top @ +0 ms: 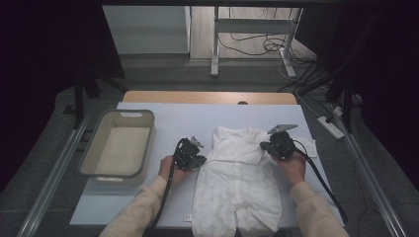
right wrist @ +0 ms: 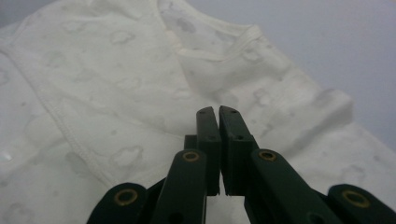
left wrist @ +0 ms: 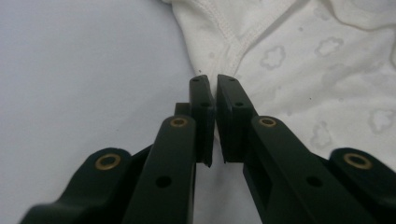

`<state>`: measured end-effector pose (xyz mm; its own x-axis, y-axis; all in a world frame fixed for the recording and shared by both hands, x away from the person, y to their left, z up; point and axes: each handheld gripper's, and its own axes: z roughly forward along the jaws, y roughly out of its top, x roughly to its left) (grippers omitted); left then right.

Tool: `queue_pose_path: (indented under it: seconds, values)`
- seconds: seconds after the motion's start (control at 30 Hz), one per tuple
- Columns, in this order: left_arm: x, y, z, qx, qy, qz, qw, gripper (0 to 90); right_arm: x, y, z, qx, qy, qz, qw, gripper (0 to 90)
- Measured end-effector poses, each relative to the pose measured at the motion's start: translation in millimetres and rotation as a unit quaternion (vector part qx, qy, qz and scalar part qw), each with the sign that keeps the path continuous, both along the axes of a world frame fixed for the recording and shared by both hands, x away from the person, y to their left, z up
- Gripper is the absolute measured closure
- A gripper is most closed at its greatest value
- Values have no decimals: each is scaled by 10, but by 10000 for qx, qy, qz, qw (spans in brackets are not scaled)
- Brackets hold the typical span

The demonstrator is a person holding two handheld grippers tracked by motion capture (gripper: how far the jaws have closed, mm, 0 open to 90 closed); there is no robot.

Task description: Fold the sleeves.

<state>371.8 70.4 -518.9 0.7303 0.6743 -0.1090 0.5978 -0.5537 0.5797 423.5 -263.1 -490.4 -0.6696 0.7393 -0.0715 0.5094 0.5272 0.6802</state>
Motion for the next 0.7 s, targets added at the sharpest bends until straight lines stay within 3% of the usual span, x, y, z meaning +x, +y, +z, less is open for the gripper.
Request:
queue_pose_path:
  seconds: [0.3,0.47,0.53,0.6,0.7]
  values:
    - [3,5,-5,-33,28,-2,10000,836,120,-60,116,149,-358,-103,9992,876]
    - [0,10,-7,-14,27,15,10000,828,170,-31,-5,-19,1,-80,10000,863]
    - [0,11,-5,-9,17,16,10000,815,172,-17,-55,-112,133,-90,9998,814]
    - [1,13,-4,-14,13,12,10000,778,159,-14,-58,-152,84,-94,9998,738]
    - [1,12,11,-37,-8,24,10000,594,107,-49,-2,-81,-164,-195,9996,611]
